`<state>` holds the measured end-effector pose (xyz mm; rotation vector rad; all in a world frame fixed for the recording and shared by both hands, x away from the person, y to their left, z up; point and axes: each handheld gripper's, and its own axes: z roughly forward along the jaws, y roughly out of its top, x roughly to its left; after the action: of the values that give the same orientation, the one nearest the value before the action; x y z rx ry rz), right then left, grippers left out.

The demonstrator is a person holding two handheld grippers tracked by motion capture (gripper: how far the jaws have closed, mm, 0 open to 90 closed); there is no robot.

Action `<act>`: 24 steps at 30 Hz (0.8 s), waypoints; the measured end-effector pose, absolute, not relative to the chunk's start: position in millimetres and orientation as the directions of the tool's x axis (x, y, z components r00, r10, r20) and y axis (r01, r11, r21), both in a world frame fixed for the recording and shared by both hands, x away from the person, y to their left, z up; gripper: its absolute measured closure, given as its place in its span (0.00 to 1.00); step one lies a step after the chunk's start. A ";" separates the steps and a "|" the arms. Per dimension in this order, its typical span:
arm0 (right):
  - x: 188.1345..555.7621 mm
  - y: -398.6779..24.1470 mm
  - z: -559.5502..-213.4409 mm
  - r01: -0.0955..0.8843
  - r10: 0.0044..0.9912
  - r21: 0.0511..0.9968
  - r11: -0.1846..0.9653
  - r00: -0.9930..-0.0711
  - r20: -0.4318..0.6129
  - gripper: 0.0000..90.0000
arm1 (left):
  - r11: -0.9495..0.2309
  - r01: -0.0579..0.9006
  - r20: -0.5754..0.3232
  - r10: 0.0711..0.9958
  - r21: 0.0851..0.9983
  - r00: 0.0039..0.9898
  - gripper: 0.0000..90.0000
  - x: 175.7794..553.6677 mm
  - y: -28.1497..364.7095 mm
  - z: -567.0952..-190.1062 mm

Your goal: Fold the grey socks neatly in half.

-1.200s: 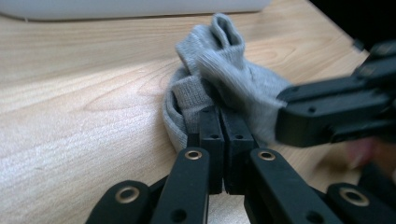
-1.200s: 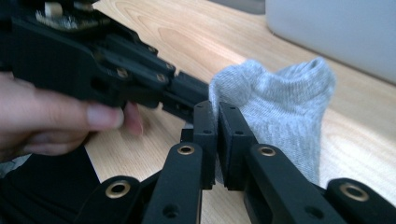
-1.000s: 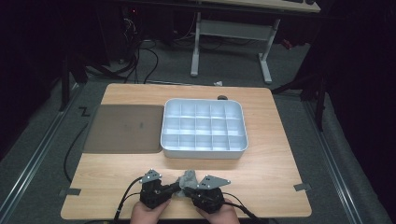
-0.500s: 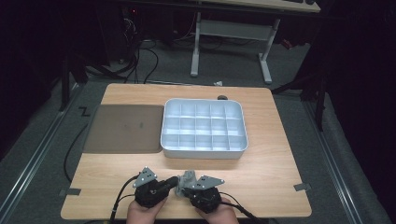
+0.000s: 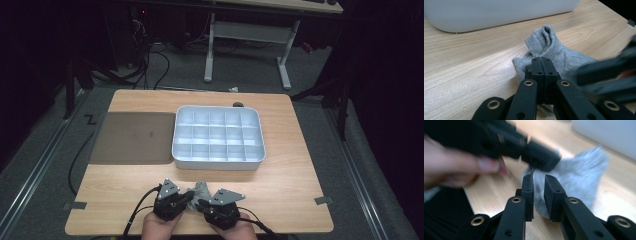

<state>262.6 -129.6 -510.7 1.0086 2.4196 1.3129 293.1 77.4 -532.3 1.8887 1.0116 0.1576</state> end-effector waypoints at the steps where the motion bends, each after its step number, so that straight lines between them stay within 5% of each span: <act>1: 262.2 -133.0 -506.7 0.462 0.664 0.813 0.354 -0.737 0.130 0.87 | -0.206 0.579 -0.295 0.700 0.789 0.650 1.00 292.9 77.6 -532.4; 16: 286.6 -150.2 -522.7 0.610 0.751 0.744 0.272 -0.618 0.232 0.65 | -0.194 0.590 -0.313 0.696 0.784 0.646 1.00 293.8 79.8 -534.6; 21: 290.0 -144.3 -530.9 0.636 0.757 0.710 0.302 -0.613 0.227 0.69 | -0.195 0.587 -0.311 0.696 0.786 0.647 1.00 293.6 80.7 -534.0; 24: 287.7 -142.0 -531.0 0.626 0.753 0.713 0.314 -0.622 0.215 0.79 | -0.197 0.547 -0.285 0.685 0.814 0.671 0.89 286.1 78.1 -527.8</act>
<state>287.7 -142.0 -531.0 1.2791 2.4147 1.1976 286.1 78.1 -527.8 1.8701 0.9699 0.1706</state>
